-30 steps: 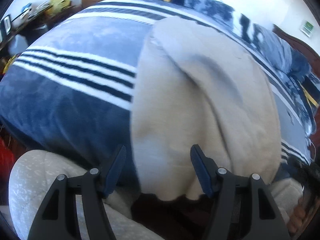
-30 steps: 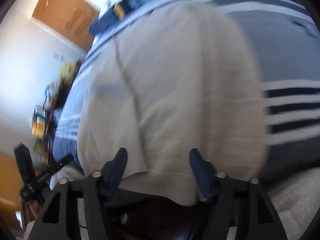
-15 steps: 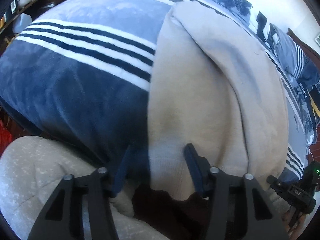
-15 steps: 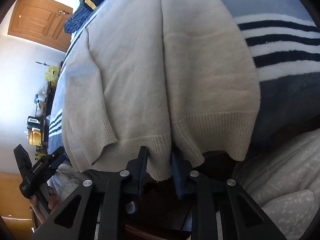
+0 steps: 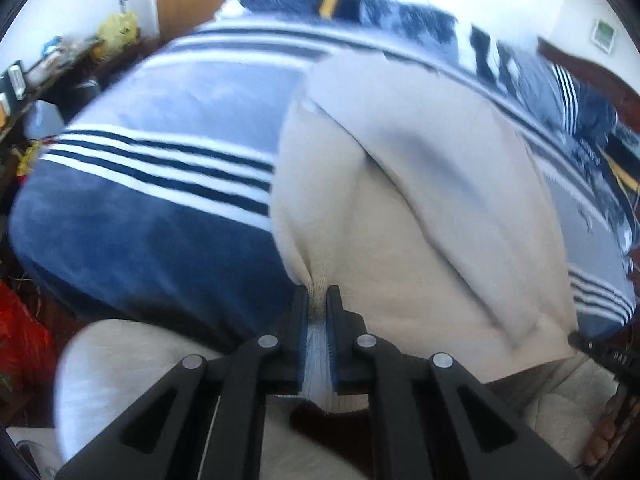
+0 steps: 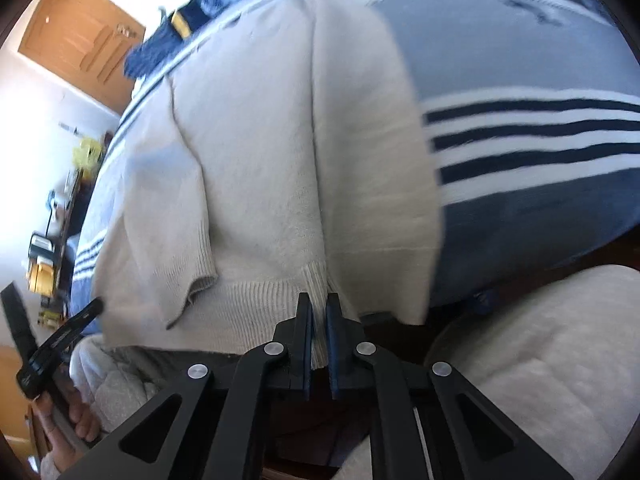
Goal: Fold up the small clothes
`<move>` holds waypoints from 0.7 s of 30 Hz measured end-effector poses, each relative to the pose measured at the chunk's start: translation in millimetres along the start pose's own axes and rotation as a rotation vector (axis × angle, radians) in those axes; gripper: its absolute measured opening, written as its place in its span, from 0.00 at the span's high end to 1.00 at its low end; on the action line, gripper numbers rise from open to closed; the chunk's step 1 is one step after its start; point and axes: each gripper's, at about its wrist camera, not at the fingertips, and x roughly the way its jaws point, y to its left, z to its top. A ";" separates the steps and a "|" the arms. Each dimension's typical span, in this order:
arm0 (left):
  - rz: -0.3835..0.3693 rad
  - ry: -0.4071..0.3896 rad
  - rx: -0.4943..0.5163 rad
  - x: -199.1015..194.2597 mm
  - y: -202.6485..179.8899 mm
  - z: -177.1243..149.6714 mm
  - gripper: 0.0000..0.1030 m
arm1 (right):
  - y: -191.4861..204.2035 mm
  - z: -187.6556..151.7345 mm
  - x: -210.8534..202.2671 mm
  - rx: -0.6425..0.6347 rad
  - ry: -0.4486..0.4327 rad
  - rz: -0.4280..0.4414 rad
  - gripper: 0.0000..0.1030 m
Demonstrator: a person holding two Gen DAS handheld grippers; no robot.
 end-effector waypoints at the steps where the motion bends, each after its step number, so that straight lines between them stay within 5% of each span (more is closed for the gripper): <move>1: -0.003 0.010 0.001 -1.2 3.2 -0.2 0.92 | 2.0 -2.2 -2.8 -0.014 -0.002 0.002 0.95; 8: 0.101 0.129 0.072 35.2 -10.0 -8.7 0.91 | 5.6 -2.4 21.6 -0.048 0.069 -0.033 0.93; 12: 0.081 0.065 0.025 14.0 -1.1 -11.8 0.81 | 1.3 4.2 -2.4 -0.010 -0.026 0.035 0.87; 14: 0.016 -0.002 0.006 -8.4 0.9 -16.1 0.58 | 0.0 5.4 -26.7 0.005 -0.125 0.050 0.48; 16: -0.028 -0.069 -0.010 -37.1 -5.0 -21.2 0.37 | -6.0 1.7 -61.6 0.030 -0.257 0.032 0.24; 21: -0.103 -0.136 0.085 -85.0 -52.9 -25.7 0.33 | -13.2 -2.6 -114.6 0.083 -0.396 0.087 0.15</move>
